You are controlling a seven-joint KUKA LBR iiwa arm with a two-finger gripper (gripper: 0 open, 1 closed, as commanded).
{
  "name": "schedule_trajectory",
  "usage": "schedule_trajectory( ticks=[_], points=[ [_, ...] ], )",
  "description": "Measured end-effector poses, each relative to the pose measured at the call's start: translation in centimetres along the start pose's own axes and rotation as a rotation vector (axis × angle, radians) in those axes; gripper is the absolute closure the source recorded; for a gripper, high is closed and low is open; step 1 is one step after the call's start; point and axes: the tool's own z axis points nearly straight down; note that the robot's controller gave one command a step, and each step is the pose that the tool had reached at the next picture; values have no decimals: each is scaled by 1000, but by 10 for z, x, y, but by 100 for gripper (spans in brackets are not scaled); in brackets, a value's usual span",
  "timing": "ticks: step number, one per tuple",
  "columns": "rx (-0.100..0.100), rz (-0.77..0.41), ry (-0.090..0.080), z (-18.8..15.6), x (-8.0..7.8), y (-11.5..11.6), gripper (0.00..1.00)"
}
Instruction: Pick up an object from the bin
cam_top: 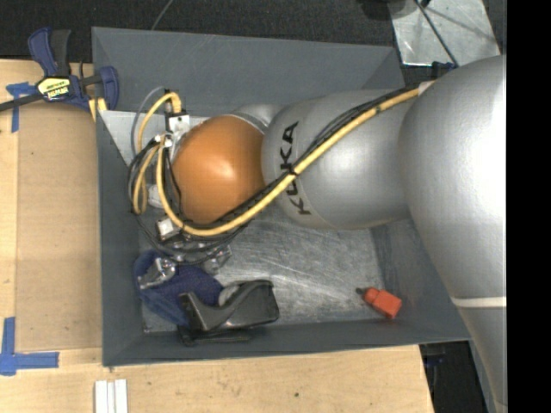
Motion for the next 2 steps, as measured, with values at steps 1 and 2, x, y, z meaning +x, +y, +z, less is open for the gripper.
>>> schedule_trajectory(
  ticks=[1,2],
  points=[
    [2,-1,-4,-2,-2,-1,100],
    [-17,23,3,-150,-7,0,100]
  ],
)
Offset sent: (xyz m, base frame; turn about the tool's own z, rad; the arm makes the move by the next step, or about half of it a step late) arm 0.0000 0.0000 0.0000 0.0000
